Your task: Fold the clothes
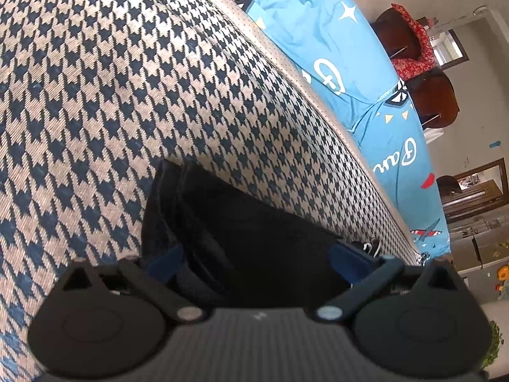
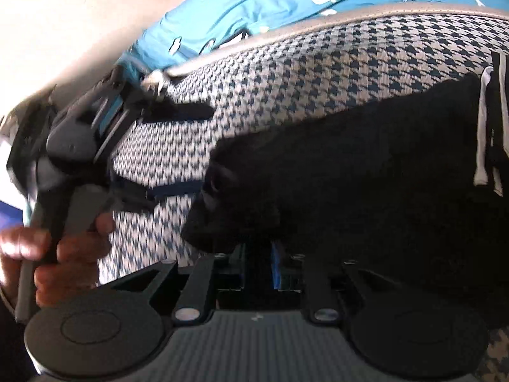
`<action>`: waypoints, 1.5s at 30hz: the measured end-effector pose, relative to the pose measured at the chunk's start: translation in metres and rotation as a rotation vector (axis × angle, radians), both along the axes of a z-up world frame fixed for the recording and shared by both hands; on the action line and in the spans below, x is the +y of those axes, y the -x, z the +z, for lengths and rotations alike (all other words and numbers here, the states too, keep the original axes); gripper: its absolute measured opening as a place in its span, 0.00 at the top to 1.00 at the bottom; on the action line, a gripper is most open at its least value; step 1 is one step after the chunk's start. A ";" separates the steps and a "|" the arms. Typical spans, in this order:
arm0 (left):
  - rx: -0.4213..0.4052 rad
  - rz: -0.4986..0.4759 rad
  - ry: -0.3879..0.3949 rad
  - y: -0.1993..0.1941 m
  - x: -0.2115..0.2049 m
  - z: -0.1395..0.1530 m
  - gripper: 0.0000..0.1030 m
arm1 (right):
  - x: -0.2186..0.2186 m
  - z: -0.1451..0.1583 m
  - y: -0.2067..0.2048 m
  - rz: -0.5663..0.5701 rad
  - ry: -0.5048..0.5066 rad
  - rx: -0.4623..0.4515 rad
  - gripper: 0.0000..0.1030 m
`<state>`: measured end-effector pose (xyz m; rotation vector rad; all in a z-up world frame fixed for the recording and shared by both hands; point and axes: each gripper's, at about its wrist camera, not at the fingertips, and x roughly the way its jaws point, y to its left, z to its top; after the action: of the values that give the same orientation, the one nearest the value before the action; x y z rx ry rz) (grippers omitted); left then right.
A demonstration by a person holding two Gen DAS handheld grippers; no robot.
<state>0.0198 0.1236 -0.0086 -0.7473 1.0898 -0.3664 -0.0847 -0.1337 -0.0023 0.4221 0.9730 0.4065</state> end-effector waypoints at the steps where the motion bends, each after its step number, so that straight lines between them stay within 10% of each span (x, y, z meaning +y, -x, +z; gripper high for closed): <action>1: -0.001 0.001 -0.002 0.000 0.000 0.000 0.00 | -0.001 0.000 -0.003 -0.021 -0.029 -0.011 0.83; 9: -0.004 0.014 0.005 0.000 0.005 0.001 0.00 | -0.020 0.000 -0.010 -0.122 -0.082 -0.018 0.83; 16: -0.003 0.043 0.006 0.004 0.015 0.003 0.00 | -0.026 0.009 0.016 -0.023 -0.036 -0.025 0.53; 30: 0.043 0.116 -0.023 0.005 0.030 -0.002 0.00 | 0.051 -0.006 0.019 0.155 0.256 -0.149 0.35; 32: 0.051 0.116 -0.026 0.005 0.029 -0.004 0.00 | 0.055 -0.010 0.017 0.152 0.261 -0.160 0.38; 35: 0.058 0.120 -0.014 0.005 0.031 -0.004 0.00 | 0.052 -0.011 0.014 0.138 0.248 -0.162 0.87; 45: 0.100 0.087 0.040 0.001 0.016 -0.011 0.00 | 0.037 0.021 0.030 0.108 0.200 -0.324 0.91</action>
<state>0.0190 0.1392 -0.0192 -0.8533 1.1428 -0.2801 -0.1151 -0.0967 0.0191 0.1161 0.7137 0.4544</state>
